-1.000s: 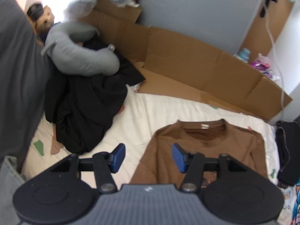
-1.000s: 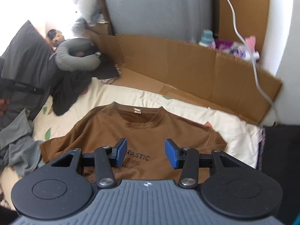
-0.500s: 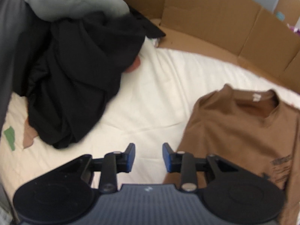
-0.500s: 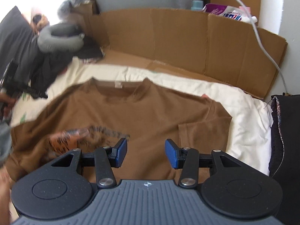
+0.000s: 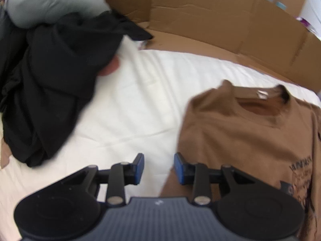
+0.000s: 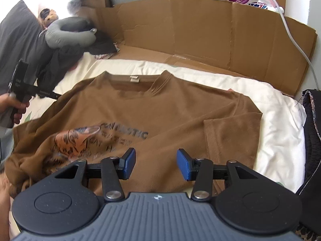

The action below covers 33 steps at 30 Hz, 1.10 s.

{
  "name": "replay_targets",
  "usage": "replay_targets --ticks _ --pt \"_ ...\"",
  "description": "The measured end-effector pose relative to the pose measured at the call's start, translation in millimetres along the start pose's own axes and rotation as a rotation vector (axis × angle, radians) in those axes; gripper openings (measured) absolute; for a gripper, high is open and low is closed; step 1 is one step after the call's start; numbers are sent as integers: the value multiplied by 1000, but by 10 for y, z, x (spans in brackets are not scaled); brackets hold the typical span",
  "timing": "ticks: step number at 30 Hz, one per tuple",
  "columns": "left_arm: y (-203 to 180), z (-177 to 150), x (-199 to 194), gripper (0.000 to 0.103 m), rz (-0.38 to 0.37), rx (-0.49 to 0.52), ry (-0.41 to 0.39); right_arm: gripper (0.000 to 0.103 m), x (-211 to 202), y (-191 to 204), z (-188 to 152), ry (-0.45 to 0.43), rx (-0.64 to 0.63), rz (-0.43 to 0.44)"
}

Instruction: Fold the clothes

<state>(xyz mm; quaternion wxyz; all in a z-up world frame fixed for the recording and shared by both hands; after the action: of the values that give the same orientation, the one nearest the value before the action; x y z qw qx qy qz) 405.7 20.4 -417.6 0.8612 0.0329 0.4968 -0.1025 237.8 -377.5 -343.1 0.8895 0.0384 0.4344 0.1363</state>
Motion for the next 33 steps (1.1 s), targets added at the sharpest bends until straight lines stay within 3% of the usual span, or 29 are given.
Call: replay_targets --ticks 7,10,18,25,33 --pt "-192 -181 17 38 15 27 0 53 74 65 -222 58 -15 18" --pt "-261 -183 82 46 39 65 -18 53 99 84 -269 70 -20 24" --pt "-373 -229 200 45 -1 42 -8 53 135 78 -305 78 -29 22" --pt "-498 -222 200 10 -18 87 10 53 182 24 -350 96 -26 9" --pt "-180 -53 -178 6 69 117 -49 53 174 32 -350 100 -51 9"
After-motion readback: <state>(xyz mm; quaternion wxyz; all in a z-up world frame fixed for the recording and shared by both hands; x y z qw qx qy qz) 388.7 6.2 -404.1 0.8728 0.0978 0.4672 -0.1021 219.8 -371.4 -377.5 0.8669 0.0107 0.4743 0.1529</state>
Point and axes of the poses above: each gripper's, at about its wrist camera, not at the fingertips, and x roughly the way its jaws point, y to its left, z to its top, the point moved 10 cm from there along x, roughly the way its jaws point, and after that the axes turned 2 degrees about z, right-handed, at the moved point
